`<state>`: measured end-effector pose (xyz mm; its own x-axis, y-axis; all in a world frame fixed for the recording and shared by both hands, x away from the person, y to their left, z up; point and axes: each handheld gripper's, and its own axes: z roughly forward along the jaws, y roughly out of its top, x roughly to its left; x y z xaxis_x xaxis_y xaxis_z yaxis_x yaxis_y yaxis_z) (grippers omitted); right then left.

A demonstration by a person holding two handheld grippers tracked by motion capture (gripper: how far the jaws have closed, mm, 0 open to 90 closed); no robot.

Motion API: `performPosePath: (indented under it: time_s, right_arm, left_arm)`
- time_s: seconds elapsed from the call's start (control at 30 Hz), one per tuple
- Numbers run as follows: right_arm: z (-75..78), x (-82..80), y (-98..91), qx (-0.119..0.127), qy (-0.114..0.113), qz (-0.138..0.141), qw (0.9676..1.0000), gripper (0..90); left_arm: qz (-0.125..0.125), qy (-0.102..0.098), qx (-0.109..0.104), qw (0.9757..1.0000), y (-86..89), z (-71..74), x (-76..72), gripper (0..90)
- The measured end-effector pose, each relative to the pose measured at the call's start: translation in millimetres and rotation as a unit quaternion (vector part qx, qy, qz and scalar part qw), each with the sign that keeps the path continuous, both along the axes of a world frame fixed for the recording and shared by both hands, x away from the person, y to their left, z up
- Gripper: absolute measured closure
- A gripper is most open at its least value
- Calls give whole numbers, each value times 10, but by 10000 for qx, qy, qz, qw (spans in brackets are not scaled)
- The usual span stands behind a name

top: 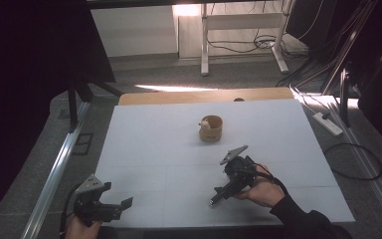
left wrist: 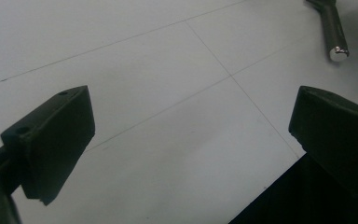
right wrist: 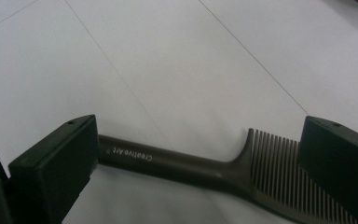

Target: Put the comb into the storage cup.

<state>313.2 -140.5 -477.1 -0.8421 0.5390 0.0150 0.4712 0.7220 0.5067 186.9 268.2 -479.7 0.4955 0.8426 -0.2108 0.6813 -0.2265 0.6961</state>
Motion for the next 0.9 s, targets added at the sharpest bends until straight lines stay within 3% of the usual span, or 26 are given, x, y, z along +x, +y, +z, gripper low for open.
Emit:
performPosePath:
  time_s: [0.27,0.4,0.5,0.53,0.57,0.63,0.7,0.77,0.9]
  right_arm:
    - [-45,32,136,-94,41,62,9999,2]
    - [-49,45,173,-116,11,71,9999,68]
    - [-37,52,179,-2,69,176,9998,194]
    - [-28,46,185,31,22,245,9997,301]
    - [-28,46,185,31,22,245,9997,301]
    - [-21,43,186,49,-16,368,9993,394]
    - [-15,49,195,103,47,462,9989,564]
    - [-16,53,198,117,81,479,9988,605]
    - [-48,79,220,-46,164,587,9981,798]
  left_arm:
    - [-4,-7,2,10000,-7,-2,1,13]
    - [-19,-5,10,10000,-8,-2,2,14]
    - [-35,-3,7,10000,-9,-2,2,14]
    - [-38,-3,7,10000,-9,-2,2,15]
    - [-43,-1,4,10000,-10,-2,2,15]
    - [-46,-1,10,10000,-12,-2,2,15]
    - [-61,2,30,10000,-13,-2,3,16]
    - [-71,5,43,10000,-15,-1,4,17]
    - [-78,4,60,10000,-18,-1,5,18]
